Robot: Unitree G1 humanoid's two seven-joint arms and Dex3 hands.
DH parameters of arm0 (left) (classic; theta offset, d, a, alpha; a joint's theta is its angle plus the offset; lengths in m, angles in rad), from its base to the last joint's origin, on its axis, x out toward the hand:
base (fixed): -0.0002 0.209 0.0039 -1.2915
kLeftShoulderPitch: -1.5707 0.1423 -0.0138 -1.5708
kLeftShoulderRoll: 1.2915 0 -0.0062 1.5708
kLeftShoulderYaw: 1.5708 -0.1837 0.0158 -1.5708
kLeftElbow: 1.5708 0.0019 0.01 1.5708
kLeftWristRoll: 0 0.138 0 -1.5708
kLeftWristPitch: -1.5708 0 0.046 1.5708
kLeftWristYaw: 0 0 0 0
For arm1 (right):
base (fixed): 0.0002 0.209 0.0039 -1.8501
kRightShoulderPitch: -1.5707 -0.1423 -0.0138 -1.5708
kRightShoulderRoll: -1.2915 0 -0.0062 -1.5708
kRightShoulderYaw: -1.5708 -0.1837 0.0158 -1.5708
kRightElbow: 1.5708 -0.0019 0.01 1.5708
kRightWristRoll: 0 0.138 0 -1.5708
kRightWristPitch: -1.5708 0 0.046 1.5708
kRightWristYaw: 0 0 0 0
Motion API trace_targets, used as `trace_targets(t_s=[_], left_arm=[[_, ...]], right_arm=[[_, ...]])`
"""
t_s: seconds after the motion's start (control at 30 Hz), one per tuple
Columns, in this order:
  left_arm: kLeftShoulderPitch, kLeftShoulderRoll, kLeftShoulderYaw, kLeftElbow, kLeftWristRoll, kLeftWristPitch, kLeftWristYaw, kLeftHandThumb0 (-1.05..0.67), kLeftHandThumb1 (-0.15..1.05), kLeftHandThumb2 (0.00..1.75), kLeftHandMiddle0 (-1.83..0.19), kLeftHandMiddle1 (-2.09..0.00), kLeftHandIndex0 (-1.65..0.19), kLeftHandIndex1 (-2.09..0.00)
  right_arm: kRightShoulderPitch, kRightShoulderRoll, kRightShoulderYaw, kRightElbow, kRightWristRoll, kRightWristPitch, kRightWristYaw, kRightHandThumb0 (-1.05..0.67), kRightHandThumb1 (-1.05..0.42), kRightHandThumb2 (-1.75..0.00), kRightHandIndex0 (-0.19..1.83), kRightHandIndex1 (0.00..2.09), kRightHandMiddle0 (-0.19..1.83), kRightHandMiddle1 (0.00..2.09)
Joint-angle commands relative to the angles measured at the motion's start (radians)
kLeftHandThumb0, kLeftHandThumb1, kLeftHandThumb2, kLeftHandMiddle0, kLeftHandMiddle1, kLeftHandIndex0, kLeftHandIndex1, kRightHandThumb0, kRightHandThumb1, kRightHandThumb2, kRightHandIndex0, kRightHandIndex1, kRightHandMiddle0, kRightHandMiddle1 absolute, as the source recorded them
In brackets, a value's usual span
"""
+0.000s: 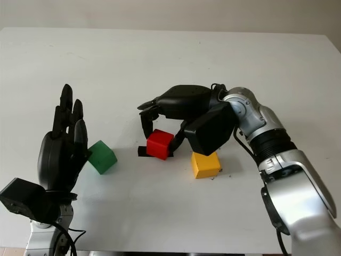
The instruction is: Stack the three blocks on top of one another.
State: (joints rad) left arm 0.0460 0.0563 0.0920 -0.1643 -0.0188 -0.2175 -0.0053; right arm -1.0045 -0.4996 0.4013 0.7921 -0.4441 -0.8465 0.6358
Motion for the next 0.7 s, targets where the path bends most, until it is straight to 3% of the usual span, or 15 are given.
trace_targets(t_s=[0.0,0.67], left_arm=[[0.012,-0.003,-0.002,-0.018,0.005,-0.007,0.004,-0.78,1.05,0.60,0.08,-0.06,0.08,-0.06],[0.019,-0.004,-0.007,-0.015,0.008,-0.015,0.007,-0.77,1.05,0.60,0.09,-0.06,0.08,-0.06]], right_arm=[[-0.027,0.005,0.012,0.010,-0.013,-0.018,-0.010,-0.39,-0.91,-0.06,0.22,0.05,0.55,1.11],[-0.039,0.015,0.042,0.032,-0.069,-0.079,-0.077,-0.43,-0.94,-0.06,0.21,0.05,0.47,1.21]])
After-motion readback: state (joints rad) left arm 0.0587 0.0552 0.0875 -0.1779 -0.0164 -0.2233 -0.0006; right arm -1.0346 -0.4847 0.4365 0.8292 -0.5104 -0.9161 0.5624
